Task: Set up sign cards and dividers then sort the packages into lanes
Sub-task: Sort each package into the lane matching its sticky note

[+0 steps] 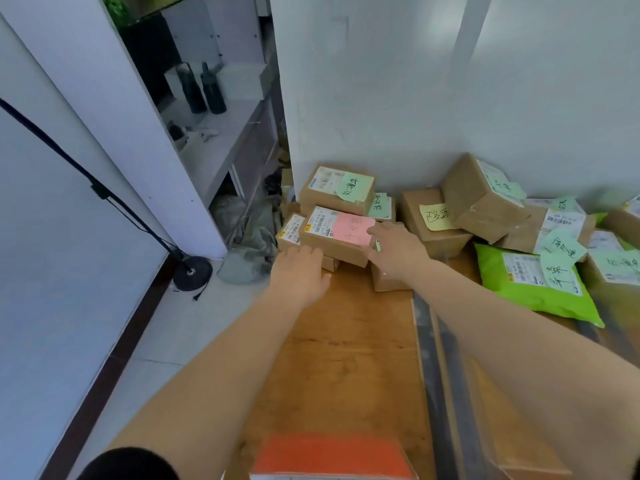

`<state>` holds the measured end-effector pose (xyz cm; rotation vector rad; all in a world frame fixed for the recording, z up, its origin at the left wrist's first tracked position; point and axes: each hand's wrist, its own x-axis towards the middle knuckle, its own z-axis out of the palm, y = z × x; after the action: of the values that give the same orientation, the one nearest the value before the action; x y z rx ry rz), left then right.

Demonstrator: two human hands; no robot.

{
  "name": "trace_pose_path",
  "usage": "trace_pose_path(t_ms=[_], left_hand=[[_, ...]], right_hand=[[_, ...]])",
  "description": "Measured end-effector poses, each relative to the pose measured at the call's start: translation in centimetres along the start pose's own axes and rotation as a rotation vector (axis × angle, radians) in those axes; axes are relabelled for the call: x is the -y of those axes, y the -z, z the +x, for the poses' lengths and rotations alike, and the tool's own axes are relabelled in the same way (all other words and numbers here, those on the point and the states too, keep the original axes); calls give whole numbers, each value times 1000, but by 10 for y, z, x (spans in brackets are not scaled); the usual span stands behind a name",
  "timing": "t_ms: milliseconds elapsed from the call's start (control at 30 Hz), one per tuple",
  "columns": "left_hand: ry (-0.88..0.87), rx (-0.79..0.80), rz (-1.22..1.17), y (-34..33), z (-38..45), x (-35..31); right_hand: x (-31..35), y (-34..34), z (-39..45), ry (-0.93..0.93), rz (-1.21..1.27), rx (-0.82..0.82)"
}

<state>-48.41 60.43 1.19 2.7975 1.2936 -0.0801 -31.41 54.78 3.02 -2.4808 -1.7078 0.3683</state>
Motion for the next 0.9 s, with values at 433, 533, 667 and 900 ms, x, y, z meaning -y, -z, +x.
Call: trace_pose_path(t_ms=[433, 533, 667, 900], left_hand=[[403, 102, -949, -37, 45, -26], [445, 25, -1097, -40, 35, -28], [469, -66, -1193, -41, 12, -27], [425, -188, -1458, -14, -30, -9]], right_hand=[[-15, -34, 67, -178, 433, 78], [-5, -41, 53, -163, 497, 54], [12, -51, 21, -216, 615, -37], [42, -32, -44, -264, 1008, -236]])
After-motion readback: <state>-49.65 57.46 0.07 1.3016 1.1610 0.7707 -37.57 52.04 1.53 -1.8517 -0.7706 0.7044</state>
